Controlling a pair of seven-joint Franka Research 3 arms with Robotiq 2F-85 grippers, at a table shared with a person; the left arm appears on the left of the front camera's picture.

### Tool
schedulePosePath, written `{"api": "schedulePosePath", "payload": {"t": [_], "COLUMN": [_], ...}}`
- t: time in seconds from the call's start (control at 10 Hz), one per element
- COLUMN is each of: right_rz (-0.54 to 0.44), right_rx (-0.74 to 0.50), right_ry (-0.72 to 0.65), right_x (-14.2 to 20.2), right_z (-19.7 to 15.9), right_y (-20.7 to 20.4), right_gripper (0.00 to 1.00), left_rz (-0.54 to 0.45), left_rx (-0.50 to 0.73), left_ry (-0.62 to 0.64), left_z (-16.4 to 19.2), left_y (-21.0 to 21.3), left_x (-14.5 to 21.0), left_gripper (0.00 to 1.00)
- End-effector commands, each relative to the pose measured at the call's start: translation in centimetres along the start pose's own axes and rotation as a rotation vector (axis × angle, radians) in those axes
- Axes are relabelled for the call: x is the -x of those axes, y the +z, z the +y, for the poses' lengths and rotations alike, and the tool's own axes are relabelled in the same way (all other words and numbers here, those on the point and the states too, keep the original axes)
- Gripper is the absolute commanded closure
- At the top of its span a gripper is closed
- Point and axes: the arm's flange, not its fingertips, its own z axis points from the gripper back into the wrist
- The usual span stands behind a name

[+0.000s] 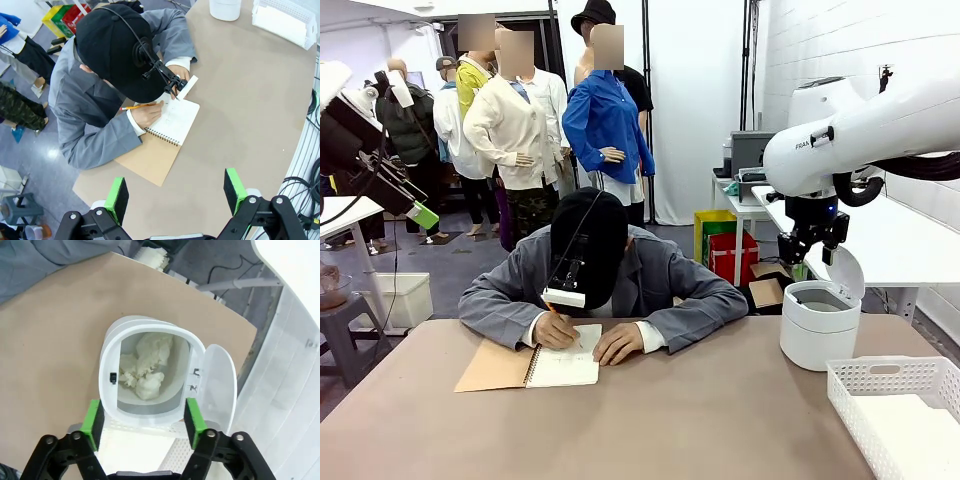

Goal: Sort the paper based on its condition.
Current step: If a person hands you a paper, place it in the Organizing basket , and if it's crumpled, put it in the Trash can.

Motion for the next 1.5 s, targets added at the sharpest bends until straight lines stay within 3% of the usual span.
{"api": "schedulePosePath", "payload": {"t": [0.0, 0.6, 0.7, 1.4], "right_rz": [-0.015, 0.003, -0.005, -0.005], "right_rx": [0.032, -0.053, -0.004, -0.004], "right_ry": [0.004, -0.025, 0.002, 0.002], "right_x": [0.01, 0.06, -0.08, -0.08], "right_z": [0.16, 0.47, 0.24, 0.24], "right_y": [-0.43, 0.14, 0.09, 0.09], "right_gripper": [0.0, 0.0, 0.0, 0.0], "left_rz": [-0.001, -0.001, -0.001, -0.001], "left_rx": [0.002, 0.002, 0.002, 0.002], "left_ry": [0.001, 0.001, 0.001, 0.001], "left_z": [0.01, 0.01, 0.01, 0.01], "left_y": [0.04, 0.04, 0.04, 0.04], "left_x": [0.06, 0.06, 0.06, 0.06], "left_gripper": [0.0, 0.0, 0.0, 0.0]}}
